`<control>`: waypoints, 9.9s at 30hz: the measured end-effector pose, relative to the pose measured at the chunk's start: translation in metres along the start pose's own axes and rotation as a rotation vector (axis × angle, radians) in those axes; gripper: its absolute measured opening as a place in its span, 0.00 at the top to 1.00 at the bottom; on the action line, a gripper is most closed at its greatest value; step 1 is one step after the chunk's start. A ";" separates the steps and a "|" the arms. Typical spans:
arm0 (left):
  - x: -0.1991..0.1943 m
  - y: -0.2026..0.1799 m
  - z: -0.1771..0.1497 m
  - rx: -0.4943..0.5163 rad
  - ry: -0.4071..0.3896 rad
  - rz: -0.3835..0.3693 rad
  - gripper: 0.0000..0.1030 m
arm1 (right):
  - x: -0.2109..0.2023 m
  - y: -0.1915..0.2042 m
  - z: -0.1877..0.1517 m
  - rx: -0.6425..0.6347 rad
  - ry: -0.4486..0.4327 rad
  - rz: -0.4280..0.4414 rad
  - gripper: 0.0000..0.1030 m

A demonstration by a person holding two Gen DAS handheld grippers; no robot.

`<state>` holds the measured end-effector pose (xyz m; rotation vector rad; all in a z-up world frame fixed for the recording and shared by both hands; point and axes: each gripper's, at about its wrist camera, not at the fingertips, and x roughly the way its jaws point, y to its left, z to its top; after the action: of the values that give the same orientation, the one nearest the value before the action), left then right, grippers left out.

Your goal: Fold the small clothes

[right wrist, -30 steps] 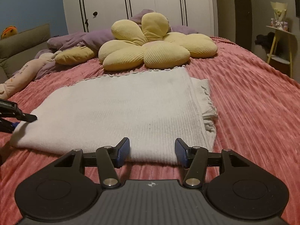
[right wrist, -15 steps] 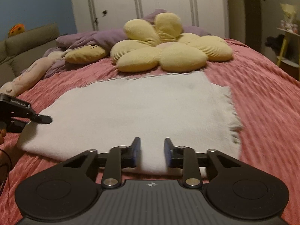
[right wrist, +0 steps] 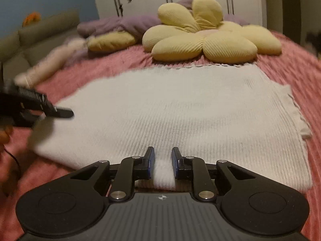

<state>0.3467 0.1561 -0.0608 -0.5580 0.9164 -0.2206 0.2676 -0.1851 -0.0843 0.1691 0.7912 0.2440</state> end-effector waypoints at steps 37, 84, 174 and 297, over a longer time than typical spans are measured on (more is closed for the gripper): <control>0.024 -0.132 -0.107 0.440 0.036 0.080 0.25 | -0.008 -0.129 0.035 0.460 0.013 0.175 0.41; 0.050 -0.158 -0.114 0.337 0.098 0.055 0.43 | -0.041 -0.143 -0.010 0.679 -0.019 0.174 0.77; 0.139 -0.150 -0.033 0.149 0.051 -0.119 0.43 | 0.012 -0.201 0.055 0.482 0.024 0.181 0.32; -0.085 -0.151 -0.167 0.527 0.123 0.363 0.00 | -0.145 0.037 -0.014 0.137 0.332 -0.298 0.04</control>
<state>0.1703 0.0040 -0.0002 0.1125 1.0133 -0.1584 0.1532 -0.1889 0.0138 0.1392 1.1514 -0.0680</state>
